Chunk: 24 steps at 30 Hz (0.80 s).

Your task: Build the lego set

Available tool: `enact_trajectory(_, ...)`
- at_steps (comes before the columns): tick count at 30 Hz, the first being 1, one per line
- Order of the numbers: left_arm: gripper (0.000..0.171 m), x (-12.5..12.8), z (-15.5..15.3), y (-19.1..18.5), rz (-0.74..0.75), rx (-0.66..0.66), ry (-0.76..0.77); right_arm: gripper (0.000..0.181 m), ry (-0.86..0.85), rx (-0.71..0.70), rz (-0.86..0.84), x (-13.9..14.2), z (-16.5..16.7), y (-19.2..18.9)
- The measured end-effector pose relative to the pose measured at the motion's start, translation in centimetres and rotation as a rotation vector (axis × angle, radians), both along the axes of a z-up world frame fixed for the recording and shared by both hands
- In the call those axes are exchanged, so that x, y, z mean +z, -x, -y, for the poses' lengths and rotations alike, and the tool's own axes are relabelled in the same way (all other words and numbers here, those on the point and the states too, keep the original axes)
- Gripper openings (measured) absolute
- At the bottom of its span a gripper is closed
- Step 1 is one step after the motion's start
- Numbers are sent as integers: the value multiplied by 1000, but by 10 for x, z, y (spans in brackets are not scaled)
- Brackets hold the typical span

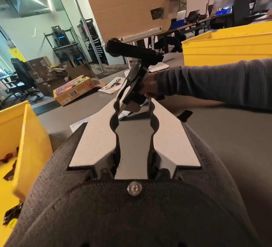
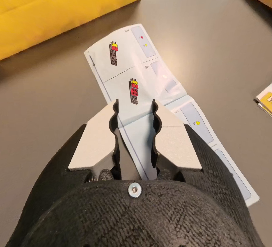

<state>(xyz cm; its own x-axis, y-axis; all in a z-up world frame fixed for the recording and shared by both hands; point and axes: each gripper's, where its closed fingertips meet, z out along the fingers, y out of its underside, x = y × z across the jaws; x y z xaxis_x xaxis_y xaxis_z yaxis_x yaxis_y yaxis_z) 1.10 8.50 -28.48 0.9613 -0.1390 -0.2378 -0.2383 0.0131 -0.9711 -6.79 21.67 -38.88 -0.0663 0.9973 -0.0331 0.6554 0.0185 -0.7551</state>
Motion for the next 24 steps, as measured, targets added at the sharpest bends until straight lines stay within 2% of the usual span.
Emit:
enact_trajectory(4, 39, -2, 9, -12, -20, -127, 5, 59, -18, -10, -30, 5, 1, 2)
enact_trajectory(7, 42, -13, 2, -29, -10, -278, 68, 59, -188, -92, -276, 52, -13, -6)
enact_trajectory(9, 44, -20, -6, -37, -3, -361, 89, 52, -288, -202, -452, 84, -27, -30)
enact_trajectory(12, 47, -16, -15, -47, -43, -449, 14, 45, -469, -358, -611, 103, -43, -80)
enact_trajectory(14, 47, -11, -19, -55, -88, -485, -63, 39, -612, -426, -653, 107, -46, -112)
enact_trajectory(16, 46, -12, -20, -63, -120, -513, -73, 34, -735, -461, -669, 110, -44, -135)
enact_trajectory(21, 40, -9, 1, -72, -152, -585, -129, 18, -897, -508, -677, 119, -32, -161)
enact_trajectory(24, 37, -8, 11, -73, -161, -608, -137, 11, -936, -524, -649, 117, -30, -164)
